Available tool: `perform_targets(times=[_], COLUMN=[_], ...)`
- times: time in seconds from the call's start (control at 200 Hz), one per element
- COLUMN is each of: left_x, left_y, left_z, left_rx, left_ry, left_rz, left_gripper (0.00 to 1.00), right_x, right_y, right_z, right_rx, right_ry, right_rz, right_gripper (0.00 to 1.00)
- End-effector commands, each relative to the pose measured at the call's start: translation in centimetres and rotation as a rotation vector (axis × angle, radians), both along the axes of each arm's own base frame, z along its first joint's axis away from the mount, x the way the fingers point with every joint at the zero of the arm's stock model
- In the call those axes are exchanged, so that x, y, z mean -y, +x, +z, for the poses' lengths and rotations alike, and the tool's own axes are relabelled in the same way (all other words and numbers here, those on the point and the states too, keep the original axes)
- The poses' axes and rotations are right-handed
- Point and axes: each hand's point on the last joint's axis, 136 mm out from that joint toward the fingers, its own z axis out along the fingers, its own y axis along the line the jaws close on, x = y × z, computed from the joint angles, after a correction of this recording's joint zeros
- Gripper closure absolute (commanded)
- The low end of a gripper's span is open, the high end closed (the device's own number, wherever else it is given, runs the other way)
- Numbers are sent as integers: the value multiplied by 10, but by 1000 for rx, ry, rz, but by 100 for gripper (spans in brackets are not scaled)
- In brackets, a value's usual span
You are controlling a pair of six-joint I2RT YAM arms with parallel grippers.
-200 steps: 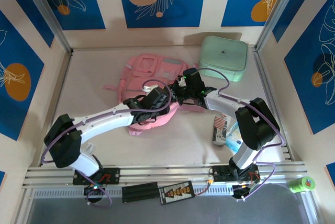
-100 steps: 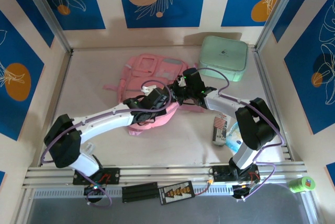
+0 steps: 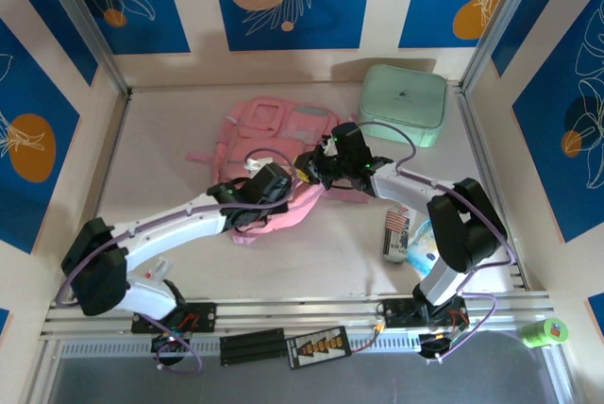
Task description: Pack books, pencil case, and school supplies into a backpack
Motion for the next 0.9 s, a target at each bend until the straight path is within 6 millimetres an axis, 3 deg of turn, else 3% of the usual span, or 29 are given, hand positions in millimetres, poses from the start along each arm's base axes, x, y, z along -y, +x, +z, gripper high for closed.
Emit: perform_targets(times=[0.0,0.12,0.195,0.505,0.71,0.895], left_x=[-46,-68,-67,-7,22,44], left_y=[-4,-6,-3,-8,-11,-12], left_z=[-7,-14,-13,28,23,19], left_rx=[8,19,35,138,118,89], left_ry=[121,126,85,-68,-144,-165], left_rz=[18,-2,-44,-412,-465,-521], left_gripper=[100,100,100,100,100,100], right_x=[18,31,37,42,22,47], right_y=[6,8,9,11,27,36], right_z=[25,21,19,16,13,-4], right_rx=[101,103,104,175,218,199], right_ry=[-1,-21,-23,-35,-9,-98], right_rz=[-21,-42,-46,13,128,37], right_gripper=[88,89,89,88,88,78])
